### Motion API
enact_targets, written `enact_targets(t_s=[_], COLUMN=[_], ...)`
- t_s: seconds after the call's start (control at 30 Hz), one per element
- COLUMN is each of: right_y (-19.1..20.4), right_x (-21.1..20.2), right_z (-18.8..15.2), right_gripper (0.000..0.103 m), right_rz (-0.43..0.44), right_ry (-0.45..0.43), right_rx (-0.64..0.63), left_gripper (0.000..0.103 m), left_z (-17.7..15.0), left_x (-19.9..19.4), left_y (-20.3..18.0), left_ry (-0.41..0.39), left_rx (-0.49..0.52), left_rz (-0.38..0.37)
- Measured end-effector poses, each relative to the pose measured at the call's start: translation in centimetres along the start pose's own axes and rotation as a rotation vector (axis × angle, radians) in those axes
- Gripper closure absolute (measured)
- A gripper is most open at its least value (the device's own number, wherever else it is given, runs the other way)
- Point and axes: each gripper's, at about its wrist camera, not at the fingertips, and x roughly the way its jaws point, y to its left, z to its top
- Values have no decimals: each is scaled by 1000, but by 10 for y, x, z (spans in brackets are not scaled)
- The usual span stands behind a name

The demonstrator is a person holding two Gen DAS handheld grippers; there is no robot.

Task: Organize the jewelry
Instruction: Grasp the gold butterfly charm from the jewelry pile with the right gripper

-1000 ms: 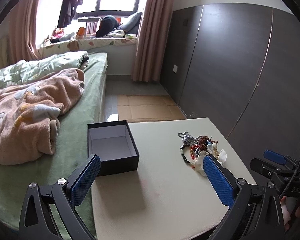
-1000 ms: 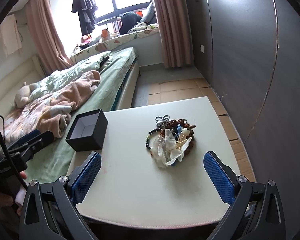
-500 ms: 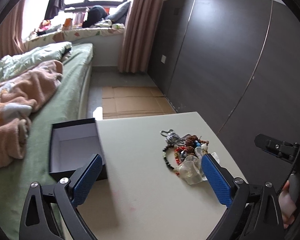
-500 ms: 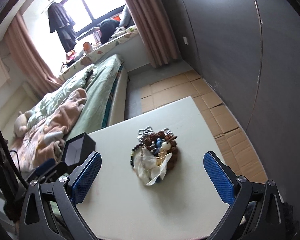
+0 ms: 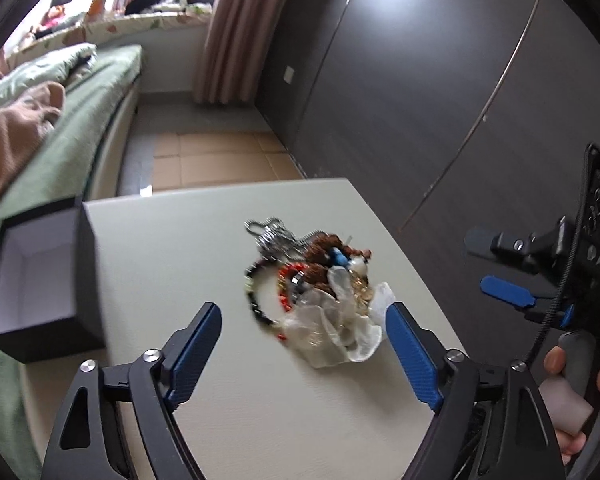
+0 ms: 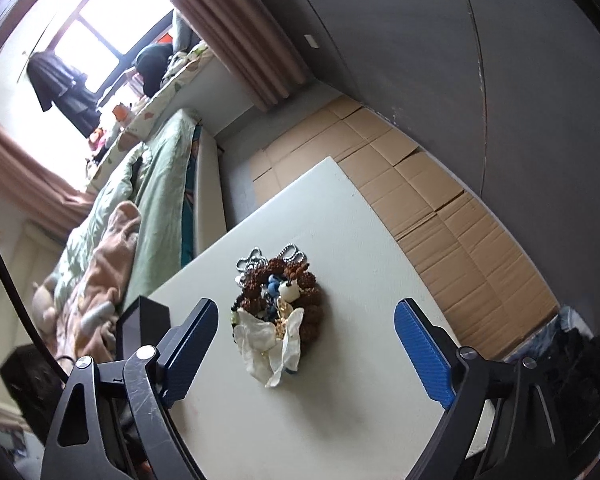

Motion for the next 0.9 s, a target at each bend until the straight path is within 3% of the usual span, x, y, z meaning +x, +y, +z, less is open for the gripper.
enact_targets(t_s=[0.23,0.3,0.37,0.43,0.47,0.9], right_y=[-6,-7,-8,-10,-10,-9], right_x=[7,8,11,16,19,56], right_z=[1,0,-1,-3,-3,-16], right_gripper=[12,12,12,14,18,42], right_rz=[12,12,15,25,30,61], right_ry=[23,27,38,57,69,180], right_rx=[49,47,48,59,65,117], left_gripper=[32,39,74,94,97,102], left_z=[-9,-13,-15,-17,-18,11], left_x=[34,44,51,56,56,-2], left_y=[-11,-10,-7,-4,-3,20], left_ry=[66,74,103,125,127,-50], left_rx=[-7,-7,-20,-39,-42,-87], left_rz=[-5,14,10,-6,-2,-30])
